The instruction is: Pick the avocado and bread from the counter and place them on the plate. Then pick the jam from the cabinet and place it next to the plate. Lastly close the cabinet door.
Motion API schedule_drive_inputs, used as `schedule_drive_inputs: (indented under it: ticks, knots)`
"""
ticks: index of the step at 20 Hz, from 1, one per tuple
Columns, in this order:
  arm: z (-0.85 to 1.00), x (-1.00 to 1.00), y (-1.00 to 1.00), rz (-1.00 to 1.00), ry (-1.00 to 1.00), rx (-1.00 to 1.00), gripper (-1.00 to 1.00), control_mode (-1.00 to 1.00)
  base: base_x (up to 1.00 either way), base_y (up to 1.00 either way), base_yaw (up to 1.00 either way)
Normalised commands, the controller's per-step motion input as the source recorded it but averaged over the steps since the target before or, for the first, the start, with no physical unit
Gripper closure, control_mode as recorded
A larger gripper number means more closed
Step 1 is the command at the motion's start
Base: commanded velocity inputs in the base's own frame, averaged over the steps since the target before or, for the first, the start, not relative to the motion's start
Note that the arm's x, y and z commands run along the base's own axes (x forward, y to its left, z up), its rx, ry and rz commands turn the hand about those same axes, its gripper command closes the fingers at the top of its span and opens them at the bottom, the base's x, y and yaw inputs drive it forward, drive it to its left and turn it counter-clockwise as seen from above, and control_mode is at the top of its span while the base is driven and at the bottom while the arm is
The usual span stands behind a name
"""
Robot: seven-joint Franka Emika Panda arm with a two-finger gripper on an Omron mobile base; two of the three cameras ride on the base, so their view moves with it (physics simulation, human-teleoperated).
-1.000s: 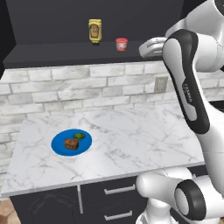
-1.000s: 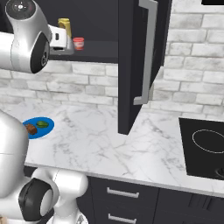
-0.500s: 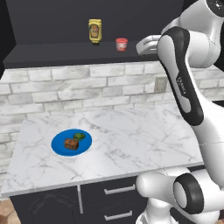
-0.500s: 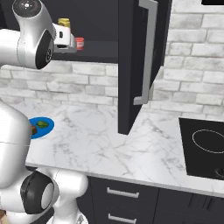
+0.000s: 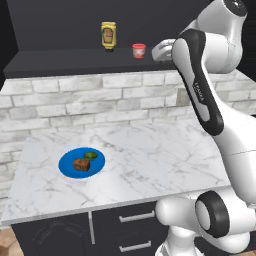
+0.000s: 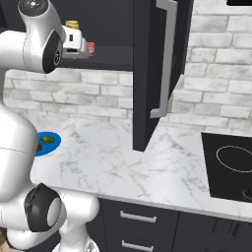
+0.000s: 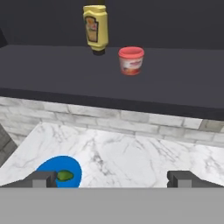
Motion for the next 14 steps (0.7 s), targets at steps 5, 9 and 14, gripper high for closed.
schedule_drive_inputs:
  ticks: [5,9,14]
  knots:
    - [-0.10,0.30,0.00,0.00,0.04,-0.05,-1.00,-1.00,0.00,0.00,0.00]
    - [-0.06,0.35,0.01,0.00,0.04,-0.06,-1.00,-1.00,0.00,0.00,0.00]
    - [-0.03,0.37,0.03,0.00,0.03,-0.05,-1.00,-1.00,0.00,0.00,0.00]
